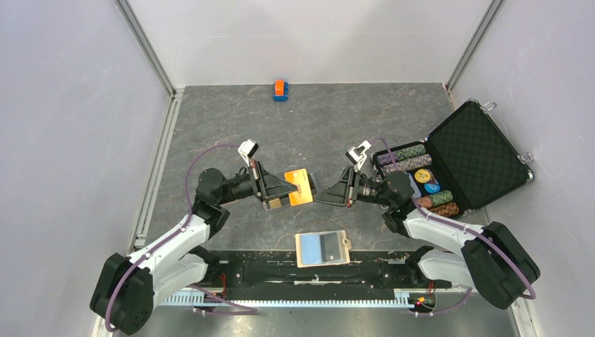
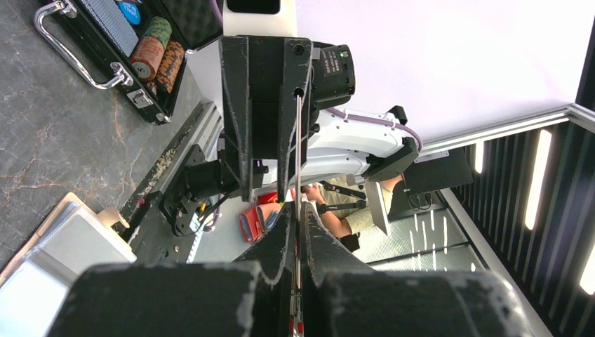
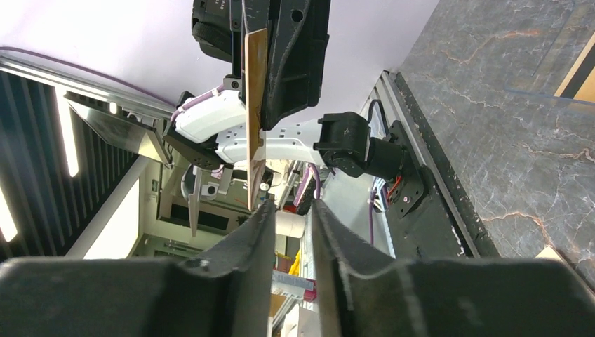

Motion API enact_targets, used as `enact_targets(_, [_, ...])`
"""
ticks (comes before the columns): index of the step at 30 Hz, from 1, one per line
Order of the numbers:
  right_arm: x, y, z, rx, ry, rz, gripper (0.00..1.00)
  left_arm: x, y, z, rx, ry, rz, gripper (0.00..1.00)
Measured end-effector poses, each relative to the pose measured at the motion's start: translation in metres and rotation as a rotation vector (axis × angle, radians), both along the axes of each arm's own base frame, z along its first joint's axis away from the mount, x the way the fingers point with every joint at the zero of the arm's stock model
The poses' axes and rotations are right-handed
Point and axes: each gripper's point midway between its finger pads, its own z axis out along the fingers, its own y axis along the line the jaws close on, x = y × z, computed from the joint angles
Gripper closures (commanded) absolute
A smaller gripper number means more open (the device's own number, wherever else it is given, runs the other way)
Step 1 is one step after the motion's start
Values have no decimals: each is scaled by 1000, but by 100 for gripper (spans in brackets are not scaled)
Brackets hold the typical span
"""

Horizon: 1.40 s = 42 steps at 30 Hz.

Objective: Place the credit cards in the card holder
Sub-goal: Place the credit card in the storage box.

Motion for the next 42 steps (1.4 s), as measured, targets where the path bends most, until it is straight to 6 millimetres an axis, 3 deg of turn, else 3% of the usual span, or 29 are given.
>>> enact_targets(13, [-2,0,10,41,-14,15,65,-2,1,-2,12,21,-1,98])
enact_targets(33, [-8,10,2,36,16,62,81,-5,0,-6,22,34,-23,98])
enact_targets(42, [-8,9,6,53,7,61,71,-4,0,-7,25,40,-20,98])
